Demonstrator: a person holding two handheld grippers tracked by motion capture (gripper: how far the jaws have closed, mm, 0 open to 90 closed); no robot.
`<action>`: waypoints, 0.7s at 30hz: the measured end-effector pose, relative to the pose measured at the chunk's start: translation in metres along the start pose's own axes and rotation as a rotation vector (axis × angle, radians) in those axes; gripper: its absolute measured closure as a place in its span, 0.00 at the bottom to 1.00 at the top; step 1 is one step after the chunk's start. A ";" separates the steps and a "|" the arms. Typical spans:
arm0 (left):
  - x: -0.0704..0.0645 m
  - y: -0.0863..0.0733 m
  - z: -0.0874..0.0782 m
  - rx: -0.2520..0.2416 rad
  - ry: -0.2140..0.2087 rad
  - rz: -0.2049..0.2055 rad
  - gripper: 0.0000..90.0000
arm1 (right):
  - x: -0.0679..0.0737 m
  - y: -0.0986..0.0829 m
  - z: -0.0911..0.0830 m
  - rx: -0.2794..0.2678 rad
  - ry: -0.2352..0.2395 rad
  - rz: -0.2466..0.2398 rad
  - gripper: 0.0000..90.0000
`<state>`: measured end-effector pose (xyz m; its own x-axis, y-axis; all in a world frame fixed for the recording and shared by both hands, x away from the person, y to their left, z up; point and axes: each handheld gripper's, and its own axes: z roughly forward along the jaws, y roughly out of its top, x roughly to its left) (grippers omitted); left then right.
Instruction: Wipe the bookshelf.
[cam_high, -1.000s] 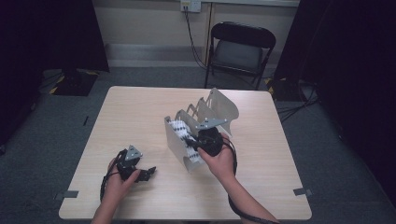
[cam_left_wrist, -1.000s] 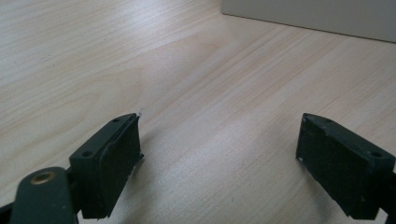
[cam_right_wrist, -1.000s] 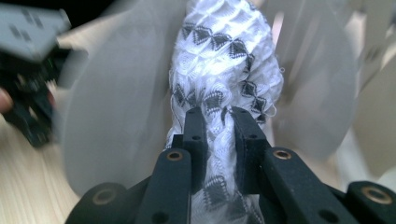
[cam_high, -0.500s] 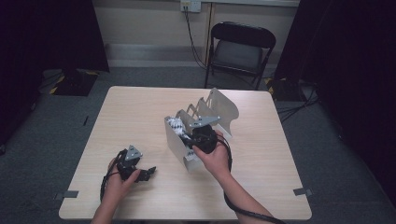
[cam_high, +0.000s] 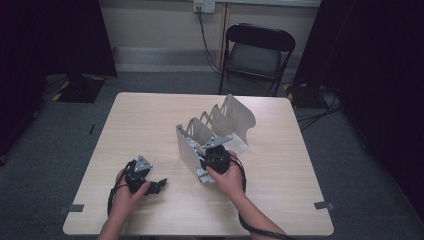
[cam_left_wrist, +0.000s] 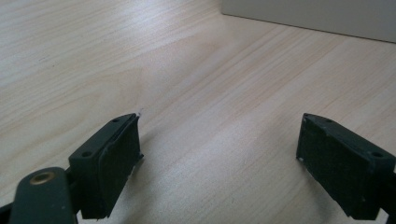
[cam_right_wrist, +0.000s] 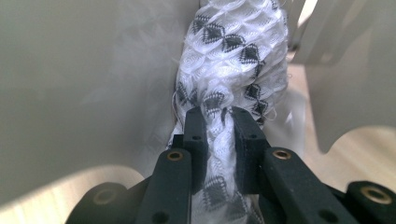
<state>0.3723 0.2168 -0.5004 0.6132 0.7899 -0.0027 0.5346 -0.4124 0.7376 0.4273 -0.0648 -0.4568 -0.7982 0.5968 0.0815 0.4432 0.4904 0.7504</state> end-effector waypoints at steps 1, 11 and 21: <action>0.000 0.000 0.000 0.000 0.000 0.000 0.15 | -0.001 -0.002 0.002 0.007 -0.001 -0.001 0.87; 0.000 0.000 0.000 0.000 0.000 0.000 0.15 | -0.003 -0.017 0.007 0.054 0.001 0.010 0.87; 0.000 0.000 0.000 0.000 0.000 0.000 0.15 | -0.008 0.002 -0.033 -0.022 -0.022 0.021 0.87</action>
<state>0.3723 0.2168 -0.5004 0.6130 0.7901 -0.0025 0.5348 -0.4126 0.7374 0.4210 -0.0893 -0.4340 -0.7798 0.6204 0.0833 0.4502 0.4635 0.7632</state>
